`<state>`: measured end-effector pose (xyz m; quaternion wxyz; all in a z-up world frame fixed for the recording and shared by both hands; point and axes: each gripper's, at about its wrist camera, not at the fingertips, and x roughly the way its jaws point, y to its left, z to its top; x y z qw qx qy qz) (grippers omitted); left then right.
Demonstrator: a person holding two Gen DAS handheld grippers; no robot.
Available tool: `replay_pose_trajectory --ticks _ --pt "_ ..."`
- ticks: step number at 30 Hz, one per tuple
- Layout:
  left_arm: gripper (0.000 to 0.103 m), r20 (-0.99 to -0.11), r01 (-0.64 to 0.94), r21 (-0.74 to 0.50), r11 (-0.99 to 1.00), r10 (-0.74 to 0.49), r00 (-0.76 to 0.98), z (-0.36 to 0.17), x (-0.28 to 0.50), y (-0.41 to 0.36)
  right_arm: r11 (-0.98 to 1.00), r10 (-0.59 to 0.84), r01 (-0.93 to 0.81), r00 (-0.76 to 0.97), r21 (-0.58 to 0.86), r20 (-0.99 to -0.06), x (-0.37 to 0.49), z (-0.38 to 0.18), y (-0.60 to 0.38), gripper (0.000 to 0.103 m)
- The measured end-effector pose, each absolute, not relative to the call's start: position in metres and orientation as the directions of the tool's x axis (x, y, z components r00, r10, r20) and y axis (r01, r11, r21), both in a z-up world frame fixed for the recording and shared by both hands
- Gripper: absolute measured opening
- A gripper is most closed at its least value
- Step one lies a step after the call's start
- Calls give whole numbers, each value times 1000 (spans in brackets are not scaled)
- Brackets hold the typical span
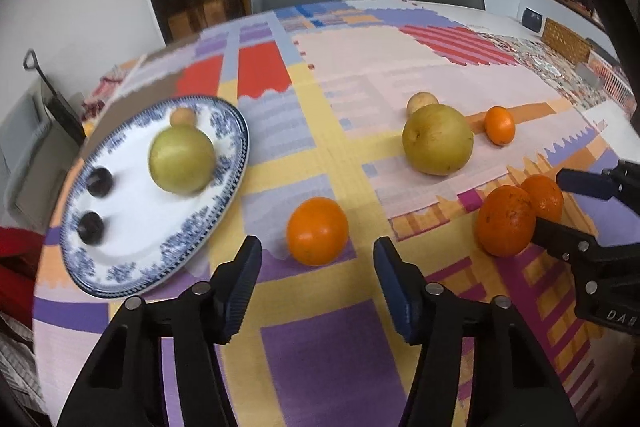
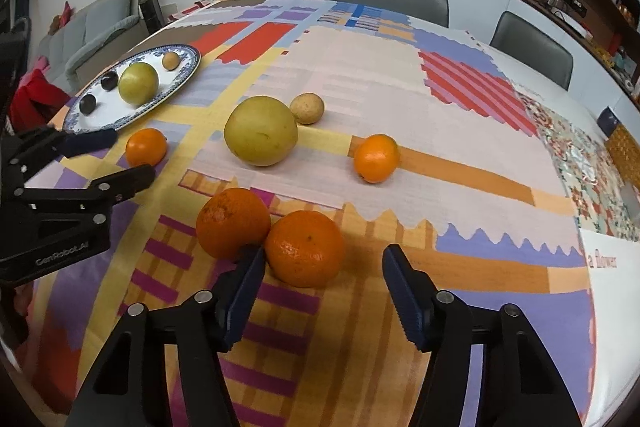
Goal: Organize fruits
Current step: 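Grasp an orange with the left tool while the right tool approaches another orange, then grasp and lift an orange with the right tool while the left tool holds its orange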
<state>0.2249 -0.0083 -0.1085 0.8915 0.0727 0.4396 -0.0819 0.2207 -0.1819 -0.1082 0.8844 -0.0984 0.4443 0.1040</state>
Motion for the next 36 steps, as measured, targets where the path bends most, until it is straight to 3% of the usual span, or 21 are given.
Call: replay_pose_trajectory --ticks 10,13,36 --pt "38 -814 208 24 978 -101 572 -113 237 -11 955 157 -297 562 -21 -812 228 -113 -180 42" --pt "32 -813 208 28 978 -99 574 -113 238 -11 955 163 -295 564 -14 -809 229 -113 -180 42" --pt "32 -754 220 7 975 -139 642 -65 196 -6 953 215 -301 622 23 -753 208 -77 -184 42"
